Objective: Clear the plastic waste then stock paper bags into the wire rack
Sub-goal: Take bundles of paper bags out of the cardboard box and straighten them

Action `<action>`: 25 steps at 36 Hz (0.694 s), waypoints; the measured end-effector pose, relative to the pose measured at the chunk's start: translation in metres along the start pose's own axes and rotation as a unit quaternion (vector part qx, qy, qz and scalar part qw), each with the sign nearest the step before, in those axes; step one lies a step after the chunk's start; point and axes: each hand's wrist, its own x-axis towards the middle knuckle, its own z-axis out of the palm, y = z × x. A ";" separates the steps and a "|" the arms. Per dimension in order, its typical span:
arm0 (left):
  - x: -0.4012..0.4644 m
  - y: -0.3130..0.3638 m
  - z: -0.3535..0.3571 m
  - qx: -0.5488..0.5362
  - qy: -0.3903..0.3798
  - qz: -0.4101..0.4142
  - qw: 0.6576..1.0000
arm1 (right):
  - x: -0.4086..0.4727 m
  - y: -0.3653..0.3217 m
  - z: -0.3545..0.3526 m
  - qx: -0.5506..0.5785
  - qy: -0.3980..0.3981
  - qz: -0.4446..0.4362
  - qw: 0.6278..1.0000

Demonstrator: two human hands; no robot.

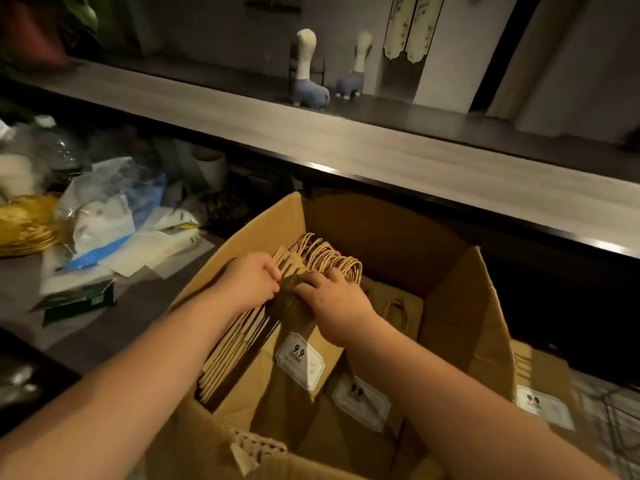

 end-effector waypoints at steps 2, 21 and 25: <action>0.002 -0.001 0.000 0.003 -0.056 -0.010 0.998 | 0.000 0.003 0.002 -0.002 0.009 -0.002 1.000; -0.008 0.010 0.004 -0.102 -0.315 0.070 0.941 | -0.015 0.032 -0.020 0.066 0.043 -0.011 0.997; -0.012 0.009 0.007 0.012 -0.325 0.054 0.944 | -0.014 0.035 -0.025 0.071 0.102 0.000 0.992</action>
